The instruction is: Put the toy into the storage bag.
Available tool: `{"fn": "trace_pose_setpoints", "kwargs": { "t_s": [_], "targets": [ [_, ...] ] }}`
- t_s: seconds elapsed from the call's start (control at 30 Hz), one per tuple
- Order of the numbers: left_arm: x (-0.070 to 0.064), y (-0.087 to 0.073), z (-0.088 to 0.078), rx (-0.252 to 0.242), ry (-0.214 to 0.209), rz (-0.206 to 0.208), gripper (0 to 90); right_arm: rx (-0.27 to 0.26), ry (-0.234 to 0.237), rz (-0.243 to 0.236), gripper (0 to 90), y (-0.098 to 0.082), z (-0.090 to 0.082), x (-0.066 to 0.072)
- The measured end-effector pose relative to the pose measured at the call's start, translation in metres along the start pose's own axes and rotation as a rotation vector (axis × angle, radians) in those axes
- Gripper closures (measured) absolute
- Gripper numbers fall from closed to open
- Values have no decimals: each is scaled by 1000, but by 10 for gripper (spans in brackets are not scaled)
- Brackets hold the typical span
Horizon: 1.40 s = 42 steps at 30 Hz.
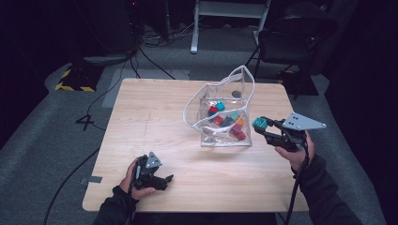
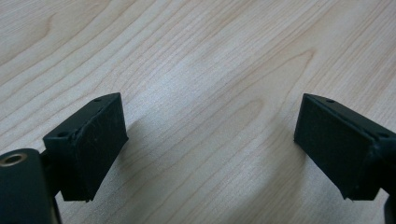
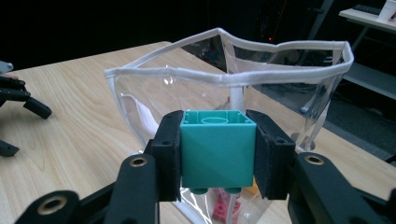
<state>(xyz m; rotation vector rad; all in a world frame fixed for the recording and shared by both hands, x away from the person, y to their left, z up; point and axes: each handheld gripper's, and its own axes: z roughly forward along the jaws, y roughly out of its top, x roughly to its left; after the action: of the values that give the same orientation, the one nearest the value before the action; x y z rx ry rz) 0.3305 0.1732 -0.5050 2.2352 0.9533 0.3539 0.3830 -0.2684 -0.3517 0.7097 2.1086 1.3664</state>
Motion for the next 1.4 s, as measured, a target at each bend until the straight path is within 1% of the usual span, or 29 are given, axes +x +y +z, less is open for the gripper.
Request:
{"fn": "trace_pose_setpoints", "kwargs": {
  "t_s": [0.2, 0.33, 0.43, 0.67, 1.03, 1.4],
  "targets": [
    [0, 0, 0, 0, 0, 0, 95, -9, -15, -16, 592, 12, -1, -2],
    [0, 0, 0, 1, 0, -1, 95, -27, -24, -5, 592, 20, -1, -7],
    [0, 0, 0, 1, 0, -1, 95, -36, -36, -13, 591, 27, 0, -9],
    [0, 0, 0, 0, 0, 0, 95, -45, -56, -12, 592, 39, 4, -13],
    [0, 0, 0, 1, 1, 0, 95, -61, -67, -12, 592, 50, 9, -13],
    [0, 0, 0, 0, 0, 0, 96, -62, -73, -19, 591, 58, 16, -12]
  ]
}}
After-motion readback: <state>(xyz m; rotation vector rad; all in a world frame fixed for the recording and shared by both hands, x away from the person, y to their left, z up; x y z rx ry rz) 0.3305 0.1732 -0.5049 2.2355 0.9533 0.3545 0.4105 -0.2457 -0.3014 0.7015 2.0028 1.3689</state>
